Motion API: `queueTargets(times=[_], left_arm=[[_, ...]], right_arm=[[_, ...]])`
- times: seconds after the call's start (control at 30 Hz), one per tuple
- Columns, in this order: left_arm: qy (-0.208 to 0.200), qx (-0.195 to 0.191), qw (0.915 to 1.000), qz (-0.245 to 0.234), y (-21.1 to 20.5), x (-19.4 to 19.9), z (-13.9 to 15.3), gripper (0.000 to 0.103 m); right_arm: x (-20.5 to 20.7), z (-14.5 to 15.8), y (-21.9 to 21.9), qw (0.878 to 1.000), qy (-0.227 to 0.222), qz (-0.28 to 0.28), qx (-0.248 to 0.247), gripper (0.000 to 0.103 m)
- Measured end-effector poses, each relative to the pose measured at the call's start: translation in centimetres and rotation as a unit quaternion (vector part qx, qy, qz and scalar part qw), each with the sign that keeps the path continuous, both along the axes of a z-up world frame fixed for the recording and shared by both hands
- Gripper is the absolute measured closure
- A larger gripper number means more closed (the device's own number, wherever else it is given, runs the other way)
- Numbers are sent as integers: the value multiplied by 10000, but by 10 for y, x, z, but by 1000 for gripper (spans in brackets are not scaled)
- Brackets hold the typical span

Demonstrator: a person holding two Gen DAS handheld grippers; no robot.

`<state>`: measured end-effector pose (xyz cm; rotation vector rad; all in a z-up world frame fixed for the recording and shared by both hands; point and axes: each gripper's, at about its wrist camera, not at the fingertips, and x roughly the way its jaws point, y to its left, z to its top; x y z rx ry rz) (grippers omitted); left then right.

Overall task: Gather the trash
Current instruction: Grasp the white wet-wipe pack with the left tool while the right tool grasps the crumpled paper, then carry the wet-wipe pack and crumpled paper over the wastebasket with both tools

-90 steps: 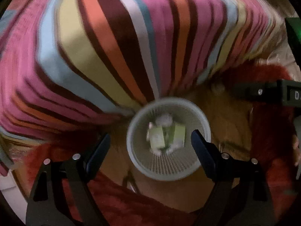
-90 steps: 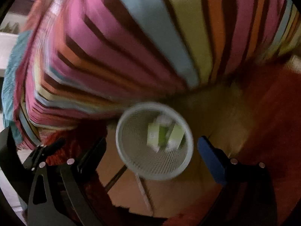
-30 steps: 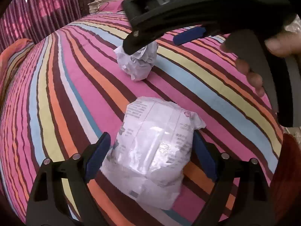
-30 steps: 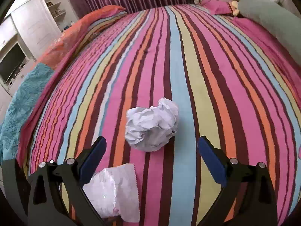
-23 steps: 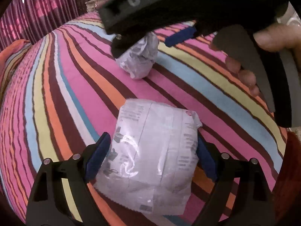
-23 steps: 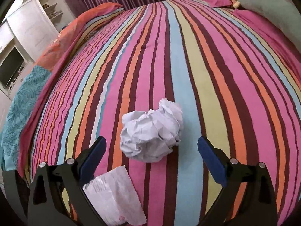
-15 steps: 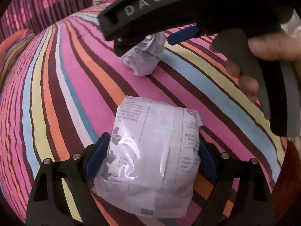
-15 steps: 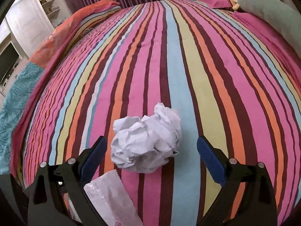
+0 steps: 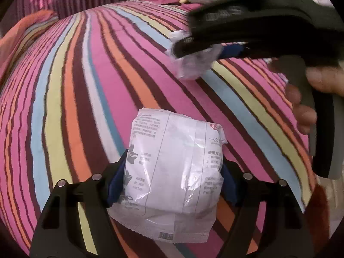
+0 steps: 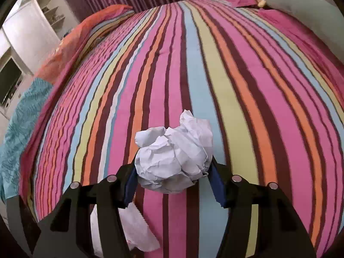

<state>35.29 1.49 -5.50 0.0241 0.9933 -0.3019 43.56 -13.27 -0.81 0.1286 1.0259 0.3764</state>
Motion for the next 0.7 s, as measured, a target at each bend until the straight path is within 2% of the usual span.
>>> queueTargets(times=[0.13, 0.4, 0.7], left_arm=[[49, -223, 9992, 317, 13, -14, 9, 30], [55, -245, 9976, 643, 34, -55, 25, 30], [5, -249, 9970, 732, 39, -137, 36, 30]], right_arm=[[-16, 13, -27, 9995, -29, -284, 151, 48], [-73, 23, -75, 9976, -76, -647, 217, 48], [-153, 22, -83, 9979, -48, -517, 383, 48]])
